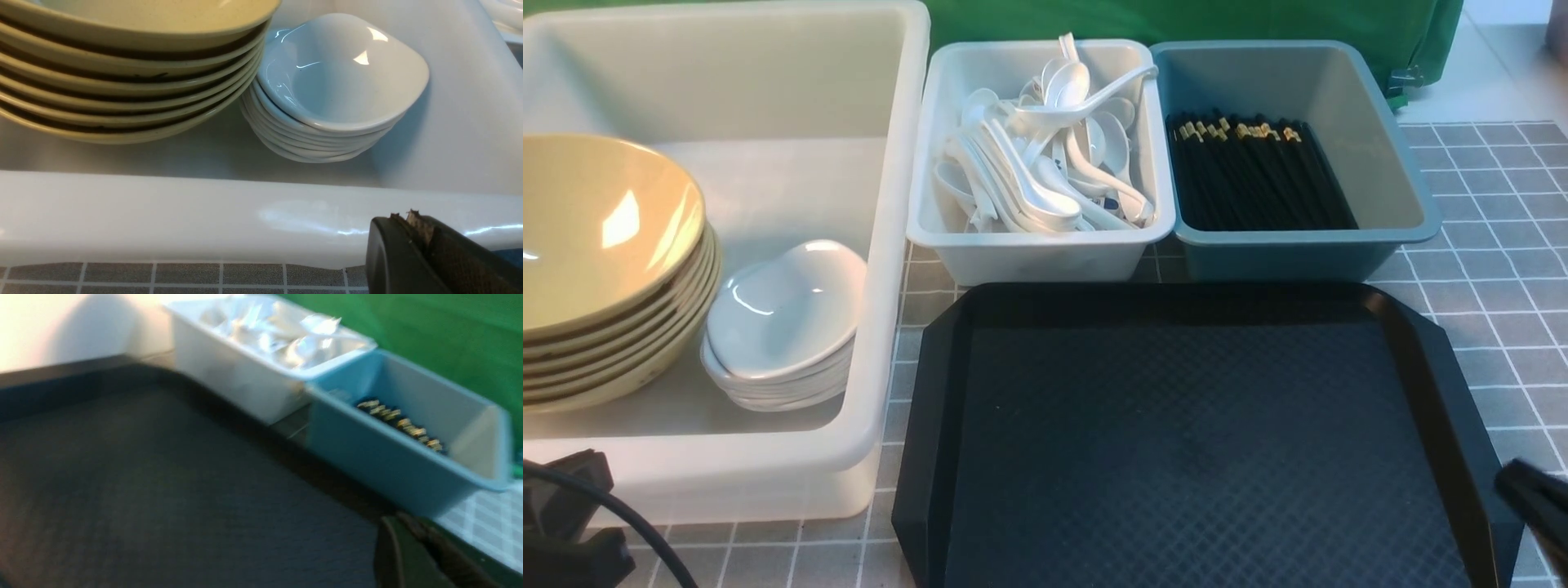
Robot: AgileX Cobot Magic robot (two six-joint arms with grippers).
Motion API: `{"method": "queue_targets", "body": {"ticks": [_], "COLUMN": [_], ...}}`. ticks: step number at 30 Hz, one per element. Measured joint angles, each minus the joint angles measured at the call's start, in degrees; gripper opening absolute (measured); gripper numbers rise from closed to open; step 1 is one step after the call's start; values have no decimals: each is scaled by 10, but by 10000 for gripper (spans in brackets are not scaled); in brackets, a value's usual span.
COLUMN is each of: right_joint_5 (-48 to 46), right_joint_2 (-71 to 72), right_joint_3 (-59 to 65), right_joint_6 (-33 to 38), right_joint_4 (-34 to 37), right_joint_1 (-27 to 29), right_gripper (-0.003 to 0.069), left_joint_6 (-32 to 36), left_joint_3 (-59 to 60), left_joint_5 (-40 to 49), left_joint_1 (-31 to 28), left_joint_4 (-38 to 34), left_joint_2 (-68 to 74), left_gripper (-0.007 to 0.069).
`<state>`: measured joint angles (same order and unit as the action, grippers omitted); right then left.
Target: On grey table put chopsticks spoon bowls plates into blue grey white boxes.
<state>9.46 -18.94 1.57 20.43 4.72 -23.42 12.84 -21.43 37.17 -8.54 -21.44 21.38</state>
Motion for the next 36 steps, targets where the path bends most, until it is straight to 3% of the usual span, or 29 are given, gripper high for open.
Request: {"method": "queue_targets", "body": {"ticks": [5, 11, 17, 36], "right_joint_5": [-33, -145, -270, -278], "right_joint_2": [107, 194, 195, 196], "right_joint_3": [0, 0, 1, 0], "right_joint_6": [-54, -198, -204, -192], "right_joint_4": [-44, -137, -116, -110], "right_joint_1": [103, 181, 192, 193], "right_gripper": [34, 34, 34, 34], "left_joint_6": [0, 0, 0, 0], "left_joint_3": [0, 0, 0, 0], "left_joint_5": [1, 4, 6, 6], "left_joint_1": [0, 0, 0, 0], "left_joint_4": [0, 1, 1, 1], "left_joint_2": [0, 0, 0, 0], "left_gripper": [-11, -11, -11, -11]}}
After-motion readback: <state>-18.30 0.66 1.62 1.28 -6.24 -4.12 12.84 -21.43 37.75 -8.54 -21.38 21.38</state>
